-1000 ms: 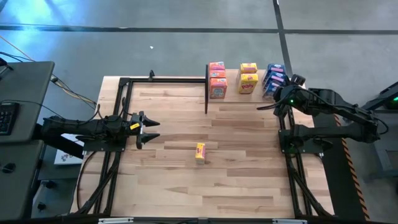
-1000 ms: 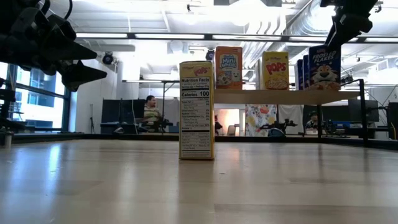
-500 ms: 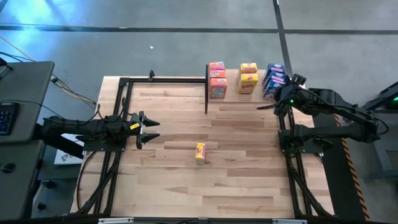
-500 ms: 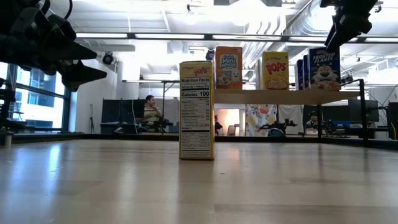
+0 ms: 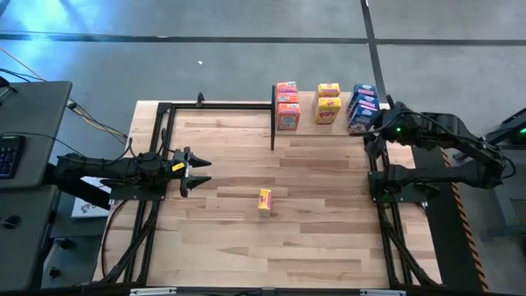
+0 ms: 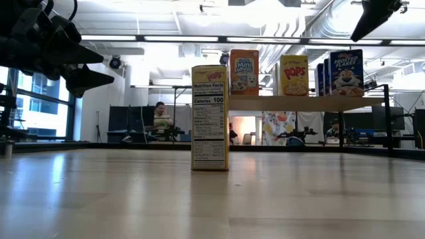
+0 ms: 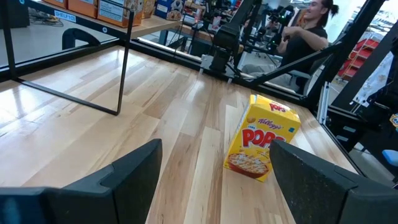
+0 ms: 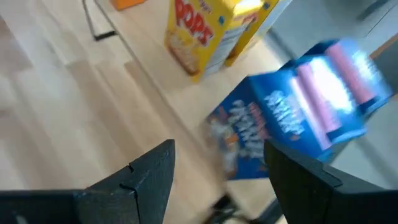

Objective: Stack cereal on shelf
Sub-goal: Put the blue cereal box on the shelf aligned with the blue cereal boxes

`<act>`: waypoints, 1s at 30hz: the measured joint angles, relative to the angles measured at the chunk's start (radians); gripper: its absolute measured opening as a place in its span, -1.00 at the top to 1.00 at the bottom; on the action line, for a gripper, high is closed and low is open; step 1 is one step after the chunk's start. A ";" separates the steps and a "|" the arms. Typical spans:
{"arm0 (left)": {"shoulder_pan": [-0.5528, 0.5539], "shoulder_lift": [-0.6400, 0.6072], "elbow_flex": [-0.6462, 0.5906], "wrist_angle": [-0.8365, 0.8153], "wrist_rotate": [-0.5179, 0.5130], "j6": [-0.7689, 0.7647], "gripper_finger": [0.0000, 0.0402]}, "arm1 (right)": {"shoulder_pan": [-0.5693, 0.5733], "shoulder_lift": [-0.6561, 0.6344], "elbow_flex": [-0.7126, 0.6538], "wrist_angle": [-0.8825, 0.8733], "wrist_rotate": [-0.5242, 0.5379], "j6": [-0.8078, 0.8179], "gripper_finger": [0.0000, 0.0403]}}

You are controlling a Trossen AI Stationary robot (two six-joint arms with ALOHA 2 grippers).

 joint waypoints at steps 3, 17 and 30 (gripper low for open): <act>0.000 0.000 0.000 0.000 0.000 0.000 -0.44 | 0.000 0.014 0.000 -0.026 -0.049 0.120 -0.18; 0.000 0.000 0.000 0.000 0.000 0.000 -0.44 | 0.000 0.167 0.000 -0.062 -0.059 0.375 -0.18; 0.000 0.000 0.000 0.000 0.000 0.000 -0.44 | 0.000 0.260 0.000 -0.151 0.035 0.504 -0.18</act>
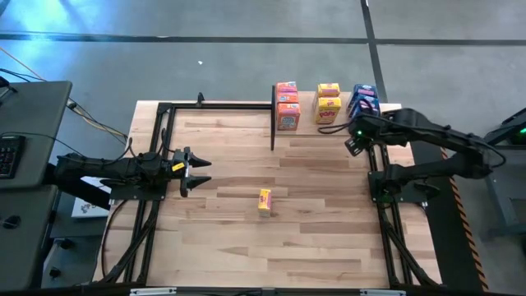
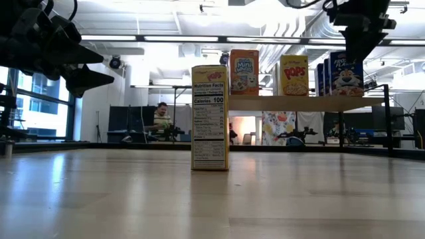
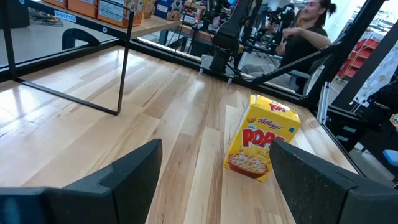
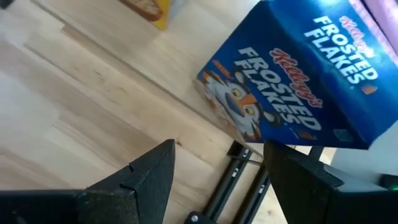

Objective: Stack cereal on shelf
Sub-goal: Put the blue cereal box on the shelf aligned with the blue cereal boxes

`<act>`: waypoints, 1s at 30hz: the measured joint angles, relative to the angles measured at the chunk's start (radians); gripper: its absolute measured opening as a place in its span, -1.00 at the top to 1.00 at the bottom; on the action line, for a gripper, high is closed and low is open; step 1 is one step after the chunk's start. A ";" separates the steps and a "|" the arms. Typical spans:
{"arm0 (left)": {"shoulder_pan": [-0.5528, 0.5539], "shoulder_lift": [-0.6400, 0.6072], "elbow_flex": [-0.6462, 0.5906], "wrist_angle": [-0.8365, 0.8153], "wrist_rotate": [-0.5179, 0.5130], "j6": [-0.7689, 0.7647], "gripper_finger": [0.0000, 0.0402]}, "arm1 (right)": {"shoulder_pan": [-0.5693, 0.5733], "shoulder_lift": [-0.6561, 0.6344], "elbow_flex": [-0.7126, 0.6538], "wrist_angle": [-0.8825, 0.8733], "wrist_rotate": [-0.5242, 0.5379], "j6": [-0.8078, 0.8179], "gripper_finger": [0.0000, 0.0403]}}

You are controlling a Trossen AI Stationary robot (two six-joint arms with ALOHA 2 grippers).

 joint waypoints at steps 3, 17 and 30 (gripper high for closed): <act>0.000 0.000 0.000 0.000 0.000 0.000 -0.44 | 0.000 0.017 0.000 -0.001 0.005 0.004 -0.18; 0.000 0.000 0.000 0.000 0.000 0.000 -0.44 | -0.066 0.049 0.000 -0.003 0.027 0.029 -0.18; 0.000 0.000 0.000 0.000 0.000 0.000 -0.44 | -0.098 0.060 0.000 0.001 0.065 0.023 -0.18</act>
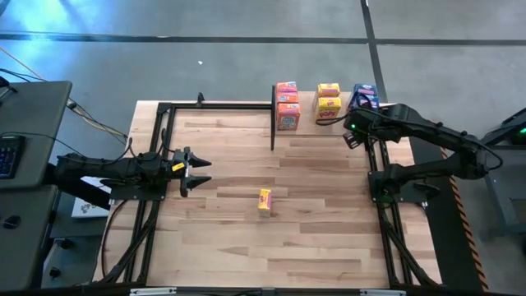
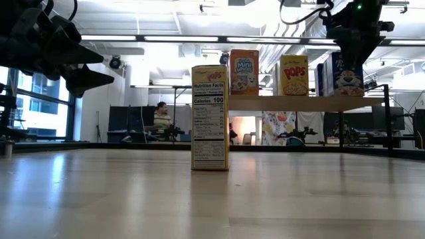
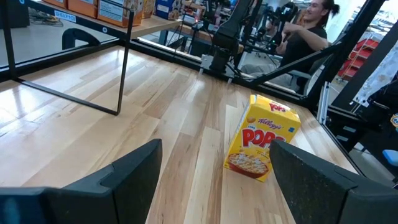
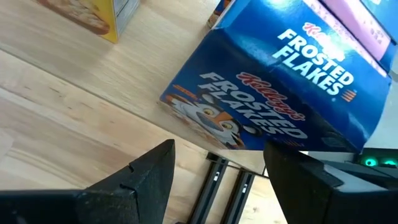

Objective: Stack cereal on shelf
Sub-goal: Put the blue cereal box on the shelf aligned with the blue cereal boxes, then put the yellow cereal box on the shelf aligned with the yellow cereal boxes

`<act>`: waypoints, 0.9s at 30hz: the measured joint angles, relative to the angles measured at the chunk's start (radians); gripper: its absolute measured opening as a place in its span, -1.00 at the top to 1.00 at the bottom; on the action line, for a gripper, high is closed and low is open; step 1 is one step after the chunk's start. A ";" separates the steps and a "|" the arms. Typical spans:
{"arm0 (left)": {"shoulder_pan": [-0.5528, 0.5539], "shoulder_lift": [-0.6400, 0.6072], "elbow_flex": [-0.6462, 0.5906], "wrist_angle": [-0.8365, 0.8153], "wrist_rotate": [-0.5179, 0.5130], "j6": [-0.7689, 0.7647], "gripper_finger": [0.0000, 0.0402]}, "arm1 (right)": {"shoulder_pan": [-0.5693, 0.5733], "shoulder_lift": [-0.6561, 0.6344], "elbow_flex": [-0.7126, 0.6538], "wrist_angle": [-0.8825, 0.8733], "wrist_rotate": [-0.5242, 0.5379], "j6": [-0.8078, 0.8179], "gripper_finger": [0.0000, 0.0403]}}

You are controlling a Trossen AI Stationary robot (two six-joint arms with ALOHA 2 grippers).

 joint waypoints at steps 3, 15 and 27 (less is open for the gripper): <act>0.000 0.000 0.000 0.000 0.000 0.000 -0.44 | 0.000 0.001 0.000 0.000 0.001 -0.003 -0.18; 0.000 0.000 0.000 0.000 0.000 0.000 -0.44 | 0.001 -0.006 0.000 0.000 -0.055 -0.053 -0.18; 0.000 0.000 0.000 0.000 0.000 0.000 -0.44 | 0.048 -0.021 0.093 -0.011 -0.081 -0.067 -0.18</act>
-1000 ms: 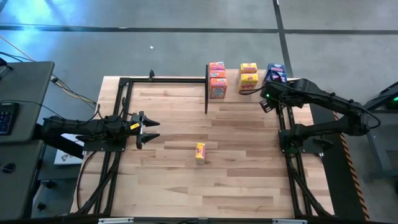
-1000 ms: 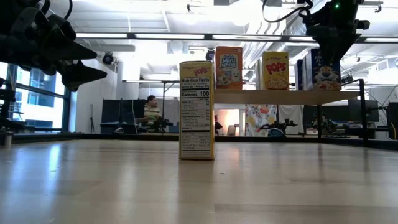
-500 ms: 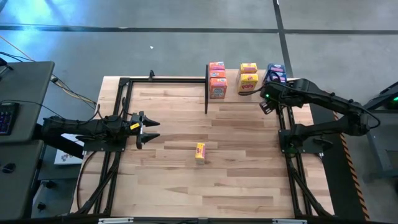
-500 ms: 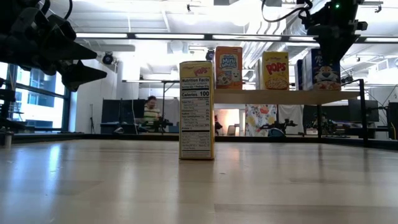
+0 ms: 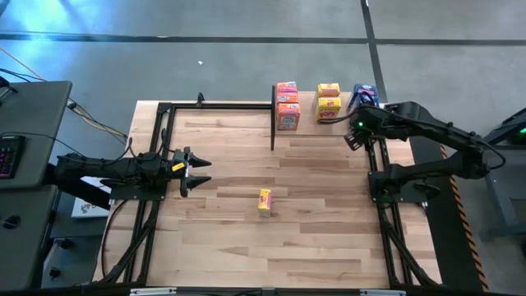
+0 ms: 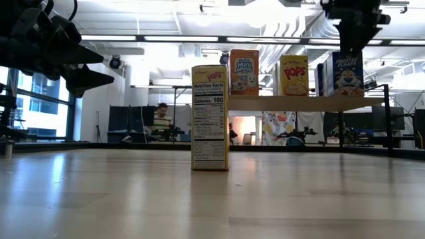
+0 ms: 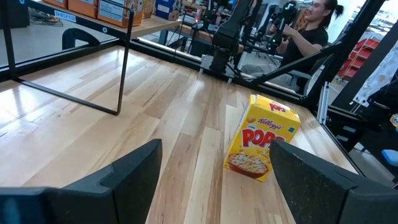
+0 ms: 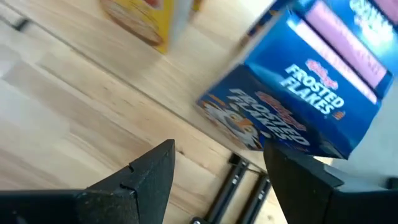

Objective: Stack cereal on shelf
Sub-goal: Put the yellow cereal box on the shelf aligned with the yellow cereal boxes

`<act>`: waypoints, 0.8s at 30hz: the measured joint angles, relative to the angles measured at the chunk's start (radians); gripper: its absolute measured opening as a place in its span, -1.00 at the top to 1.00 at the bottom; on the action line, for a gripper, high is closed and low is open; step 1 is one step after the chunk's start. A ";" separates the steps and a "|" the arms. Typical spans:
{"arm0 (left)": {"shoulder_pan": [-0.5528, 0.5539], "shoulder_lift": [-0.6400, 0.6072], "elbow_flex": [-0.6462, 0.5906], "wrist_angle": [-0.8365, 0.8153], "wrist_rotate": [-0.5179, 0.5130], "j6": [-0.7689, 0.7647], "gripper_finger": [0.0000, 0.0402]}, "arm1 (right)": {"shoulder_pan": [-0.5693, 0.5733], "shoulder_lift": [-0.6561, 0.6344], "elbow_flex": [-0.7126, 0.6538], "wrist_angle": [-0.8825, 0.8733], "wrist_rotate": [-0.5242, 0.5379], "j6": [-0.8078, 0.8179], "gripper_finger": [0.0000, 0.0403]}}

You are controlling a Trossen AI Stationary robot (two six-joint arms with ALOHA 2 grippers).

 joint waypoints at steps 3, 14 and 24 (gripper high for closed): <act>0.000 0.000 0.000 0.000 0.000 0.000 -0.44 | 0.043 -0.001 0.025 0.007 0.000 -0.020 -0.18; 0.000 0.000 0.000 0.000 0.000 0.000 -0.44 | 0.298 -0.136 -0.071 0.386 0.066 -0.198 -0.18; 0.000 0.000 0.000 0.000 0.000 0.000 -0.44 | 0.390 -0.233 -0.289 0.781 -0.029 -0.380 -0.18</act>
